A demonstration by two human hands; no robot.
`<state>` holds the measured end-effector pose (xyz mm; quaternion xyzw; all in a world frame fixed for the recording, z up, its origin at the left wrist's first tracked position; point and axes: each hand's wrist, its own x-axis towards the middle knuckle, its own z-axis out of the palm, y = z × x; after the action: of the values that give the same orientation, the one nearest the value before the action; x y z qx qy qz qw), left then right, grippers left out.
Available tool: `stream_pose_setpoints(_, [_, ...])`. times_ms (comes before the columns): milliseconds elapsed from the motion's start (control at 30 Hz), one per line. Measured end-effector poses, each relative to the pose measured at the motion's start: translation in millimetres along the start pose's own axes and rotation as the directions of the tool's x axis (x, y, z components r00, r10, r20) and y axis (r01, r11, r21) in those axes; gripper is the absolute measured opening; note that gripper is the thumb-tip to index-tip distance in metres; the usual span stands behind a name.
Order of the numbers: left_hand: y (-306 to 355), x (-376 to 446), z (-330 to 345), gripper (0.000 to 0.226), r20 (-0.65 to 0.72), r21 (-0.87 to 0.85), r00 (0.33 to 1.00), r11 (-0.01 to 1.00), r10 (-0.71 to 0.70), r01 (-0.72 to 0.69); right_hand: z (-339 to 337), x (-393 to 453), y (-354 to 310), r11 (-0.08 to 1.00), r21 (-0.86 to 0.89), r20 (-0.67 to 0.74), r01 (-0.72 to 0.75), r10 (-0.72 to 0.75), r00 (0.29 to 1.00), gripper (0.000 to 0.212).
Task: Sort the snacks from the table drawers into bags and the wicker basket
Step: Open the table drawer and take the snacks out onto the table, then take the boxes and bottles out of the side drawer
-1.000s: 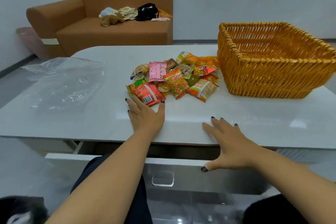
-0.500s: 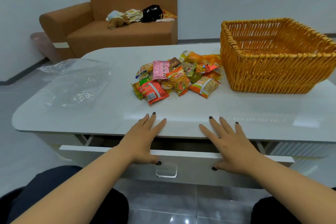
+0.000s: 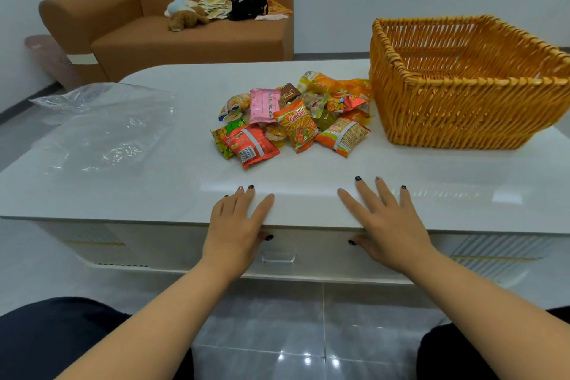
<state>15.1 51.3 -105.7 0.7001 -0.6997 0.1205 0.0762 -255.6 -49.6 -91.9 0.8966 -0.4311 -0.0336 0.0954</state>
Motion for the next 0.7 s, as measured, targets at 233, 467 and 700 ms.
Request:
stream_pose_setpoints(233, [4, 4, -5, 0.096, 0.093, 0.034, 0.994, 0.998, -0.059, 0.056, -6, -3, -4, 0.999, 0.033, 0.010, -0.019, 0.018, 1.000, 0.106])
stream_pose_setpoints(467, [16, 21, -55, 0.079, 0.395, -0.131, 0.910, 0.972, -0.127, 0.193, -56, -1, 0, 0.943, 0.324, 0.283, -0.077, -0.019, 0.959, 0.086])
stream_pose_setpoints(700, [9, 60, -80, 0.069, 0.240, -0.548, 0.956, 0.790, -0.167, 0.275, -80, 40, 10, 0.842, 0.532, 0.153, -0.092, 0.012, 0.988, 0.057])
